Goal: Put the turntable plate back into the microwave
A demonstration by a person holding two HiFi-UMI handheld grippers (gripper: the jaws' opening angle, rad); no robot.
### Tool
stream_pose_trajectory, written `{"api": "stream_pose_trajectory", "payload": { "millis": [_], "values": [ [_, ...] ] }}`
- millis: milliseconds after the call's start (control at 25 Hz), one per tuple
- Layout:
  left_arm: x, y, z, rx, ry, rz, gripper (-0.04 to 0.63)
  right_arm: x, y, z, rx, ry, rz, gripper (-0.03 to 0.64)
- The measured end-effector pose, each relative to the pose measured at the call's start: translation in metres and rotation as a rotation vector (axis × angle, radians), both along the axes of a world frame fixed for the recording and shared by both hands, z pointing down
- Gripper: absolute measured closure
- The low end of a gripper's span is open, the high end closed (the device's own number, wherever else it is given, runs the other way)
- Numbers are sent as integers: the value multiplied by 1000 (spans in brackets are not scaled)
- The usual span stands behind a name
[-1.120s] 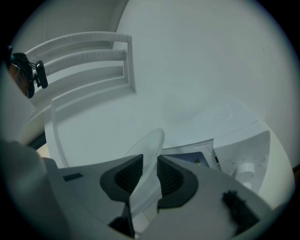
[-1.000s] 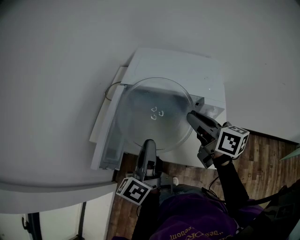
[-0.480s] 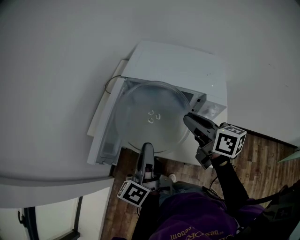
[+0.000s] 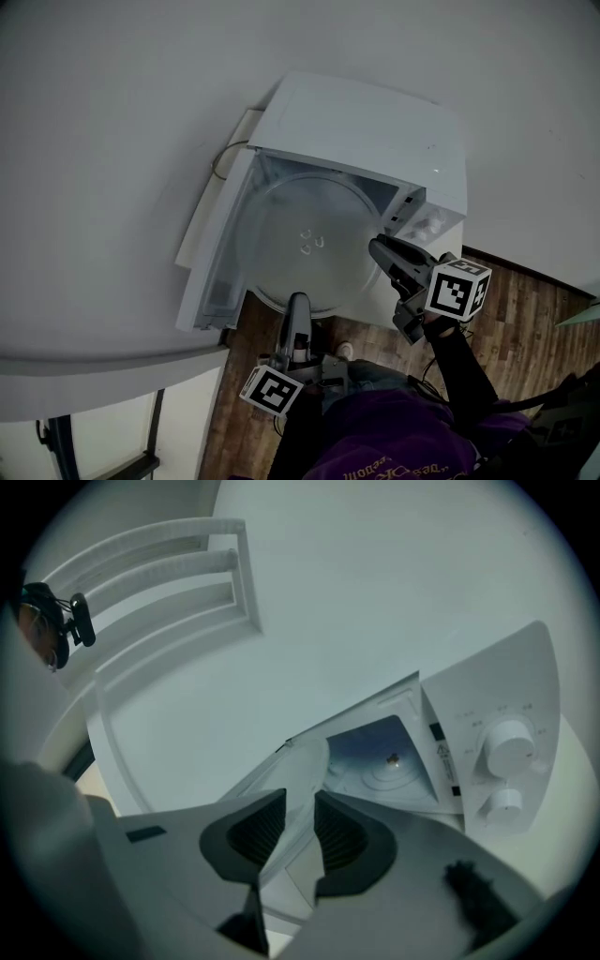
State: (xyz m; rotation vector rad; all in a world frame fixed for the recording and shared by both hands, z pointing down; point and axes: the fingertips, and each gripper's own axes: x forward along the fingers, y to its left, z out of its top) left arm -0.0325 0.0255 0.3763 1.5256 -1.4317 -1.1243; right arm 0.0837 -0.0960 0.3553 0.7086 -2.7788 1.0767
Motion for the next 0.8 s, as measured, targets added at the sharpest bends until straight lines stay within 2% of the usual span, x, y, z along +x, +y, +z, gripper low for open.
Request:
{"api": "stream_pose_trajectory", "payload": {
  "millis": [120, 800],
  "values": [
    [0, -5, 4, 17, 56, 14, 523, -1, -2, 10, -13, 15, 10, 517],
    [-15, -40, 66, -97, 171, 145, 538, 4, -16, 85, -126, 61, 166, 512]
  ]
}}
